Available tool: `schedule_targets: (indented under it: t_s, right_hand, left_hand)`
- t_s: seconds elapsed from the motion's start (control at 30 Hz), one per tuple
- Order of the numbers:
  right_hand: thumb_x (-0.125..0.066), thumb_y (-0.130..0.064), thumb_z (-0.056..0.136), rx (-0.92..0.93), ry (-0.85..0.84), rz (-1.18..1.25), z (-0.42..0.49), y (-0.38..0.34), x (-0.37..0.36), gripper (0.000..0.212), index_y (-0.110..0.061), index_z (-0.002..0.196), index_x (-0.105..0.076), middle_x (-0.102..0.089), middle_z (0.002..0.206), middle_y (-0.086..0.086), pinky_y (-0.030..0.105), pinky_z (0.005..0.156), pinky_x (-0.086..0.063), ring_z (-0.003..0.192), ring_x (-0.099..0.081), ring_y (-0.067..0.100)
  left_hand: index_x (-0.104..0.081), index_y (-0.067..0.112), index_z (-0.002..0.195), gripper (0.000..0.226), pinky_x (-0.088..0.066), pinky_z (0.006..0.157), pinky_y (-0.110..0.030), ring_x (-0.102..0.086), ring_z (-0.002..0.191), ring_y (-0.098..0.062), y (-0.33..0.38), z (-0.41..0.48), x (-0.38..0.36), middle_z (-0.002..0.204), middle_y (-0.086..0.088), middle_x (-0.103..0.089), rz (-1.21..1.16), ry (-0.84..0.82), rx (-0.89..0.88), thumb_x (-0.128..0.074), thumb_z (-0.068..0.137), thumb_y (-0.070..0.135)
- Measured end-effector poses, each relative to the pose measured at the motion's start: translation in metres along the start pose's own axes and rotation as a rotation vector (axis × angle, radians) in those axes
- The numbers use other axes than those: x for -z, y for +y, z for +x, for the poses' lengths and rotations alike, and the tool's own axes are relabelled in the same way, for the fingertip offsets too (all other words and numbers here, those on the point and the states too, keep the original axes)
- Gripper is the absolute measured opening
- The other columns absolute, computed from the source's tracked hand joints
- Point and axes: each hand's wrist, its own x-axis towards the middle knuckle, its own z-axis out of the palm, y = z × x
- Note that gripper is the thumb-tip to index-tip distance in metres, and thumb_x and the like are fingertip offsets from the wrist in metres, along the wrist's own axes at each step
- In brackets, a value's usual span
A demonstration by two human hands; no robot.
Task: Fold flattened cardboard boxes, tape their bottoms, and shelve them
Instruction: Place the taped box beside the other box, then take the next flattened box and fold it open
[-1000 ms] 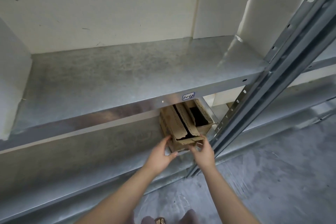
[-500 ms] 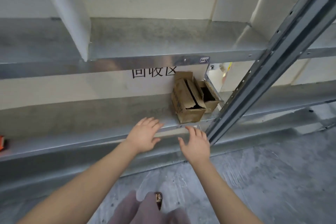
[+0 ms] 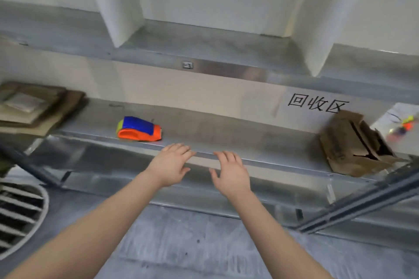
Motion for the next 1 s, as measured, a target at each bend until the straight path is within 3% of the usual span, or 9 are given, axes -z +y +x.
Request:
schedule_targets:
  t_s: [0.17, 0.5, 0.8, 1.0]
  right_hand:
    - [-0.051, -0.045, 0.089, 0.063, -0.003, 0.056, 0.042, -0.142, -0.046, 0.055, -0.024, 0.139, -0.044, -0.049, 0.139, 0.002, 0.041, 0.104, -0.041, 0.134, -0.037, 0.026]
    - [-0.046, -0.047, 0.082, 0.256, -0.072, 0.117, 0.142, -0.368, -0.115, 0.059, -0.021, 0.134, -0.052, -0.056, 0.13, 0.006, 0.041, 0.099, -0.044, 0.122, -0.047, 0.031]
    - [-0.053, -0.041, 0.093, 0.284, -0.259, 0.258, 0.253, -0.491, -0.178, 0.051, -0.026, 0.141, -0.041, -0.047, 0.142, 0.0, 0.034, 0.105, -0.036, 0.129, -0.04, 0.024]
    - [-0.058, -0.042, 0.09, 0.178, -0.348, 0.247, 0.295, -0.531, -0.205, 0.057, -0.031, 0.143, -0.037, -0.051, 0.136, 0.007, 0.036, 0.098, -0.044, 0.124, -0.047, 0.029]
  left_hand:
    - [-0.045, 0.022, 0.141, 0.059, -0.031, 0.111, -0.04, -0.041, 0.134, -0.027, -0.143, -0.076, 0.03, 0.144, -0.003, -0.046, 0.01, 0.02, 0.101, -0.061, 0.087, 0.036]
    - [-0.03, 0.027, 0.147, 0.063, -0.029, 0.111, -0.035, -0.036, 0.135, -0.019, -0.365, -0.173, 0.056, 0.149, 0.003, -0.037, -0.01, 0.008, 0.419, -0.053, 0.092, 0.045]
    - [-0.029, 0.027, 0.149, 0.062, -0.027, 0.112, -0.034, -0.034, 0.138, -0.019, -0.532, -0.206, 0.065, 0.152, 0.003, -0.035, -0.011, -0.007, 0.629, -0.049, 0.094, 0.047]
    - [-0.032, 0.025, 0.147, 0.062, -0.033, 0.11, -0.034, -0.039, 0.133, -0.022, -0.63, -0.222, 0.069, 0.149, -0.001, -0.04, -0.052, -0.033, 0.727, -0.051, 0.093, 0.048]
